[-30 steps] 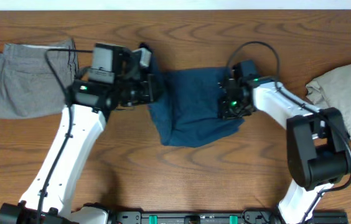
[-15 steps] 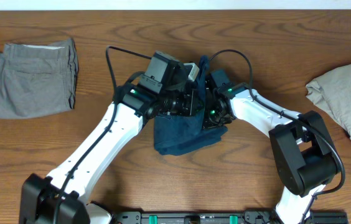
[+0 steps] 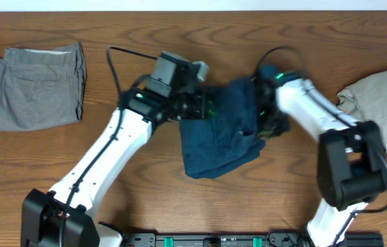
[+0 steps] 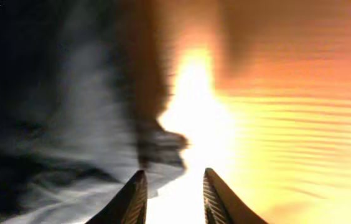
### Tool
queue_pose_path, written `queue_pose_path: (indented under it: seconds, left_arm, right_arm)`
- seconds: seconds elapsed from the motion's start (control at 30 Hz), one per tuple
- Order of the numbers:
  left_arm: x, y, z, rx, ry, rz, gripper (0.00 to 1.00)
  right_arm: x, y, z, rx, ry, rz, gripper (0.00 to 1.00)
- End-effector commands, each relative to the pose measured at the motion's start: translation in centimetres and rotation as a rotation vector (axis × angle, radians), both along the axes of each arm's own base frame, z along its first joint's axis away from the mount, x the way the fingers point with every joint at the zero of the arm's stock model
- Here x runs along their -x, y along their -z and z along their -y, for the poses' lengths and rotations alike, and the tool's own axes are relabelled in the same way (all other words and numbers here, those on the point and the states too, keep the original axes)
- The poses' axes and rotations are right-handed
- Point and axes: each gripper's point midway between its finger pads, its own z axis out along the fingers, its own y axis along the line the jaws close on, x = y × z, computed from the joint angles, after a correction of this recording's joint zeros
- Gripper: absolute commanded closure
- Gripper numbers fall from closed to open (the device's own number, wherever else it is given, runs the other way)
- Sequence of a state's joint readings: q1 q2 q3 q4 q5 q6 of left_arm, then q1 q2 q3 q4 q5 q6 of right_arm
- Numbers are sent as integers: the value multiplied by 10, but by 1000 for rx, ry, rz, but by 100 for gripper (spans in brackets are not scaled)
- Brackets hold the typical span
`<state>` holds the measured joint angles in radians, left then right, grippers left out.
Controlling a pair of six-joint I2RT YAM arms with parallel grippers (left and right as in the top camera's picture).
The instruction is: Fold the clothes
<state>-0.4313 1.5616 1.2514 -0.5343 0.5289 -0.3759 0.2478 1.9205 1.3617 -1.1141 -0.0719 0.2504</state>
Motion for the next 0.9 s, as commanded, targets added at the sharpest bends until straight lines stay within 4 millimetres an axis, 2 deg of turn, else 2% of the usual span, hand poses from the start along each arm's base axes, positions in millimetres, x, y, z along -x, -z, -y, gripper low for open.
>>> queue_pose_path:
  seconds: [0.0, 0.07, 0.13, 0.27, 0.33, 0.4, 0.47, 0.57, 0.67, 0.73, 0.87]
  left_arm:
    - [-33, -4, -42, -109, -140, 91, 60]
    - [-41, 0, -55, -125, -175, 87, 56]
    - [-44, 6, -64, -133, -196, 67, 51]
    - [-41, 25, -70, -161, -202, 1, 39]
    - [-39, 37, -69, -168, -193, -39, 34]
    - [-34, 50, -63, -158, -169, -91, 30]
    - [-29, 64, -60, -152, -149, -151, 25]
    - [-22, 87, -56, -154, -130, -234, 23]
    - [-14, 102, -45, -112, -59, -293, 21]
    - [-9, 111, -38, -80, -20, -328, 21]
    - [-5, 127, -36, -75, 9, -370, 18]
  right_arm:
    - [-35, -62, 49, 107, 90, 190, 70]
    - [-38, -81, 64, 103, 137, 226, 70]
    - [-40, -96, 66, 51, 169, 258, 70]
    - [-34, -115, 38, -148, 50, 281, 72]
    - [-26, -114, 30, -186, 7, 252, 66]
    - [-20, -108, 31, -177, 6, 222, 58]
    - [-15, -97, 32, -175, 11, 196, 48]
    - [-9, -78, 36, -172, 26, 167, 32]
    - [-4, -56, 36, -201, 19, 153, 23]
    - [1, -40, 26, -273, -22, 151, 17]
    - [5, -23, 12, -369, -34, 160, 14]
